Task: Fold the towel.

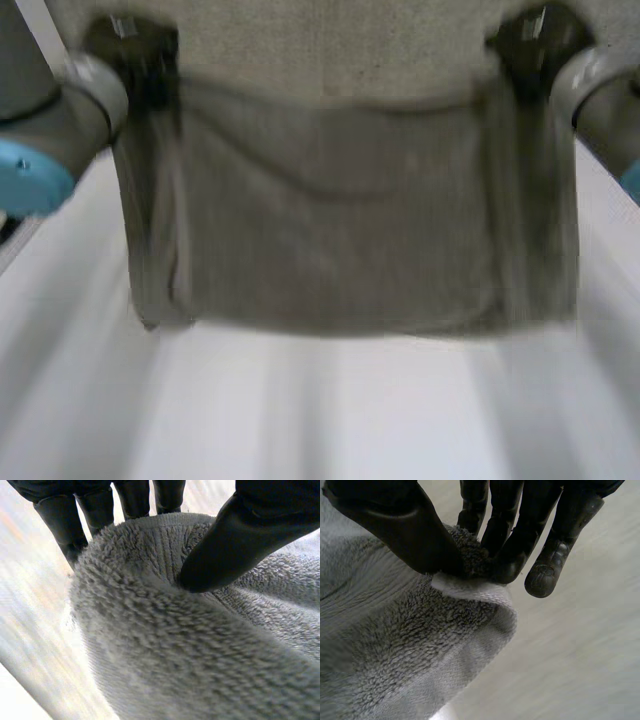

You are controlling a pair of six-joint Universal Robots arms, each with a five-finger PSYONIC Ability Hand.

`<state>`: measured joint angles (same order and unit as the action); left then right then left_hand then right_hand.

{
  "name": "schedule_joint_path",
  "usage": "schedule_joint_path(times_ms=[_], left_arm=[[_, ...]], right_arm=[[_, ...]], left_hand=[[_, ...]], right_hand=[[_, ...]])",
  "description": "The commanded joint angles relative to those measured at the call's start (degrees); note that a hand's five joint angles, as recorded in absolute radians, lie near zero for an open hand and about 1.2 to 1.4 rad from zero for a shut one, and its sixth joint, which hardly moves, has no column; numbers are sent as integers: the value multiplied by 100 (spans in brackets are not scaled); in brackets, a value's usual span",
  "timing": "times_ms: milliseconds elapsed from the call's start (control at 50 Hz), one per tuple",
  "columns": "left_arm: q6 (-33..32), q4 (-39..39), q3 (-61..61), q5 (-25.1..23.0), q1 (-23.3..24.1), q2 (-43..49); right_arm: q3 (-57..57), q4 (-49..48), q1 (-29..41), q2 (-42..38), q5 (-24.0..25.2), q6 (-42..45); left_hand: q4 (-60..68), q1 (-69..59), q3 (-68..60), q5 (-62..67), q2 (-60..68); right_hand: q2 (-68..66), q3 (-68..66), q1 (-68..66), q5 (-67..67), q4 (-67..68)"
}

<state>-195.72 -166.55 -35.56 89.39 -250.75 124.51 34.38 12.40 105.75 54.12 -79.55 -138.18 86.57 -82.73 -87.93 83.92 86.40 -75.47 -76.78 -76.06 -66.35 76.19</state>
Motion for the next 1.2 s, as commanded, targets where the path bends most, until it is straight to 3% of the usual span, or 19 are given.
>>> schedule_joint_path(times_ms=[20,80,280,320,440,620,700,780,880,940,1120,1160,1200], left_arm=[[746,-2250,585,298,8,-603],[974,-2945,216,369,-9,-963],[966,-2998,-1287,228,-53,-946],[966,-3102,-1961,123,-114,-850],[957,-3585,-3226,-290,-246,-420],[816,-3964,-4328,-422,-317,355],[370,-3964,-4775,-449,-396,487],[78,-3938,-5058,-537,-501,364],[-80,-3903,-5645,-808,-861,-627],[-72,-3885,-5805,-871,-906,-858],[-71,-3105,-6998,-1528,-1186,-2552],[-98,-2910,-7202,-1714,-1222,-2818],[-124,-2534,-7543,-2082,-1283,-3203]], right_arm=[[51,-2523,33,863,-87,-1396],[218,-3024,-37,1214,-219,-1985],[244,-1469,-90,687,458,-1905],[524,-1197,-90,460,834,-1757],[1569,-1134,-108,91,1328,-1327],[2679,-1091,-108,-622,1372,-385],[3126,-1047,-134,-781,1223,246],[3356,-968,-213,-587,1214,353],[3671,-424,-564,535,1188,187],[3707,-203,-670,784,1188,116],[4164,1889,-1417,1935,1583,90],[4278,2293,-1540,2067,1768,309],[4488,3054,-1977,2120,2109,1122]], left_hand=[[-657,273,793,-1392,-640],[-657,273,793,-1392,-640],[-657,273,793,-1392,-640],[-657,273,793,-1392,-640],[-657,273,793,-1392,-640],[-657,273,793,-1392,-640],[-657,273,793,-1392,-640],[-657,273,793,-1392,-640],[-657,273,793,-1392,-640],[-657,273,793,-1392,-640],[-657,273,793,-1392,-640],[-657,273,793,-1392,-640],[-657,273,793,-1392,-640]], right_hand=[[-453,-322,-394,-365,381],[-453,-322,-394,-365,381],[-453,-322,-394,-365,381],[-453,-322,-394,-365,381],[-453,-322,-394,-365,381],[-453,-322,-394,-365,381],[-453,-322,-394,-365,381],[-453,-322,-394,-365,381],[-453,-322,-394,-365,381],[-453,-322,-394,-365,381],[-453,-322,-394,-365,381],[-453,-322,-394,-365,381],[-453,-322,-394,-365,381]])
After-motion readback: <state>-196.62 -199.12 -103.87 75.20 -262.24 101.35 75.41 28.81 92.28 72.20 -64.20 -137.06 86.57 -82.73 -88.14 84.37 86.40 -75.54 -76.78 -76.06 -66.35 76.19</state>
